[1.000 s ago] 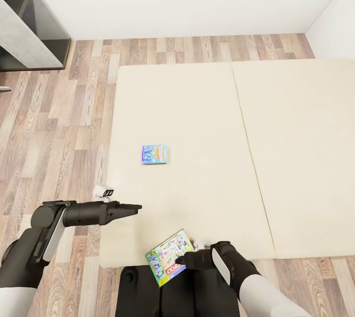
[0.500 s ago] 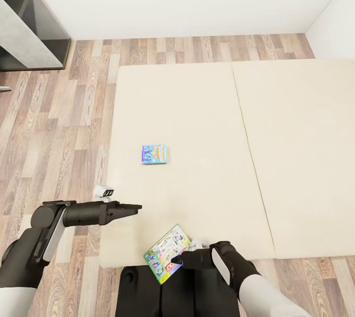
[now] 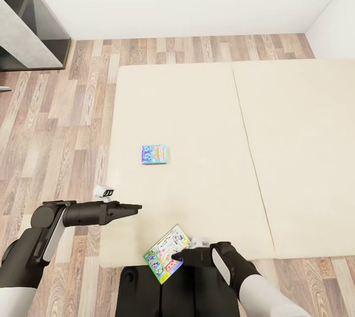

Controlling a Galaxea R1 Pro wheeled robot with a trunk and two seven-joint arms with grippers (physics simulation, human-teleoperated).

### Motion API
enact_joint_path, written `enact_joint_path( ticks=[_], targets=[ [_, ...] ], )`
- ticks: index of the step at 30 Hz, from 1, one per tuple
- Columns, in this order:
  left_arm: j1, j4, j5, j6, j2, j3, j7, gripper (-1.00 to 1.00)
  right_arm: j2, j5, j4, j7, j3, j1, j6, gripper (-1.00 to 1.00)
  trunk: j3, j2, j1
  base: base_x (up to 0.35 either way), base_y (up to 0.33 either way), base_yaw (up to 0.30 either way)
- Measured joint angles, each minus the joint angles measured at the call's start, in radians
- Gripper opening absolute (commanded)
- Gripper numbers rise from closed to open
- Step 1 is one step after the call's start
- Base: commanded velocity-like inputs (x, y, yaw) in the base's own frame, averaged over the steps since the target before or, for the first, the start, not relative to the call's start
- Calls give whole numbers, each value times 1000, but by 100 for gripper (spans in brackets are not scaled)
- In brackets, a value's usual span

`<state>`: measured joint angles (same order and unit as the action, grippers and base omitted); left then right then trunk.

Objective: Put all the toys in the child's room - the three board games (two on the bed and one on the table), the two jigsaw puzzles on the table, and the tennis ball on the table - inside the toy box on the table in the child's room.

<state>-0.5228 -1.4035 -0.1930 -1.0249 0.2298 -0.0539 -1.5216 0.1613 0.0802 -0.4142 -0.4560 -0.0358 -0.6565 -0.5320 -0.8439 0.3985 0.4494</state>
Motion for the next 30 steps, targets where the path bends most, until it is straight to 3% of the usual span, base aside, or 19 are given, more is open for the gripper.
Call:
enact_joint_path(
  ticks=[30],
  targets=[
    [0,0,0,0,0,0,0,100,6,2,-4,-3,1,-2,50,100,0,0,0,0,0,0]
  ],
)
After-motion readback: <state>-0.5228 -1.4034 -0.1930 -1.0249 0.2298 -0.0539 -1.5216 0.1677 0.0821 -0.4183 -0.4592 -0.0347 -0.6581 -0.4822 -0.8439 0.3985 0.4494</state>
